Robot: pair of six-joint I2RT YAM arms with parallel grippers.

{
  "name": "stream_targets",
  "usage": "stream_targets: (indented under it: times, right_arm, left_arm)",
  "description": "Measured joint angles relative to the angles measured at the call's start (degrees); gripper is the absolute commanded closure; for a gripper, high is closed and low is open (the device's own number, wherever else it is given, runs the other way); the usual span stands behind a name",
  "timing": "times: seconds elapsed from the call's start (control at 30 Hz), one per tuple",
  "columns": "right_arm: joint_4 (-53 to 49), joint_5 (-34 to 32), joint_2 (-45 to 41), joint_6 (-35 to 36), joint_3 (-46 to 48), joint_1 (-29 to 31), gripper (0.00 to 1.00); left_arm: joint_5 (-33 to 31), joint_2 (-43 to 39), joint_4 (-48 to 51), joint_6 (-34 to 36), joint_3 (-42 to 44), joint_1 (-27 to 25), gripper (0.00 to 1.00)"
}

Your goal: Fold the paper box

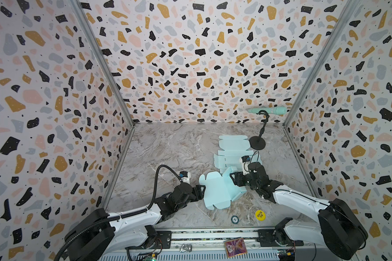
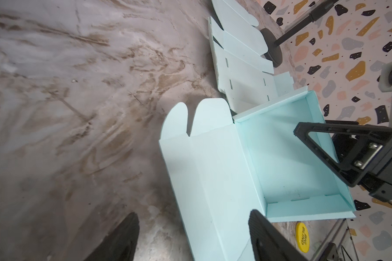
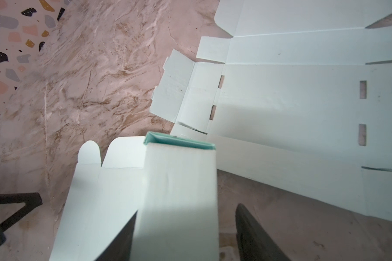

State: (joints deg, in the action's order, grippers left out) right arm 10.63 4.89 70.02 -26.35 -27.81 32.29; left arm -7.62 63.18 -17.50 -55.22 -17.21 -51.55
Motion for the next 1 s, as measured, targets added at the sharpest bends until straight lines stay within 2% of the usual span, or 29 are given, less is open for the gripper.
stream_targets:
  times: [0.27,0.4,0.77,0.93,1.0]
  right_arm:
    - [0.8,0.7,-0.2,0.0,3.3,-0.3,0.38]
    - [0.7,1.0,-0.2,0.0,3.7,-0.3,0.38]
    - [1.0,0.7,-1.7,0.5,4.7,2.4,0.35]
    - [1.5,-0.6,-6.1,1.1,6.9,4.9,0.23]
    - [1.7,-1.2,-8.7,1.2,8.3,5.7,0.2]
  left_arm:
    - [1.2,3.3,-5.0,-3.1,0.6,-0.9,0.24]
    - [1.4,4.9,-7.3,-4.2,0.7,-1.4,0.32]
    - [1.0,4.3,-6.0,-3.9,-1.4,-1.9,0.86]
    - [-0.6,1.5,-1.8,-3.2,-3.8,-1.9,0.93]
    - [-1.6,0.2,0.9,-2.4,-5.1,-1.9,1.0]
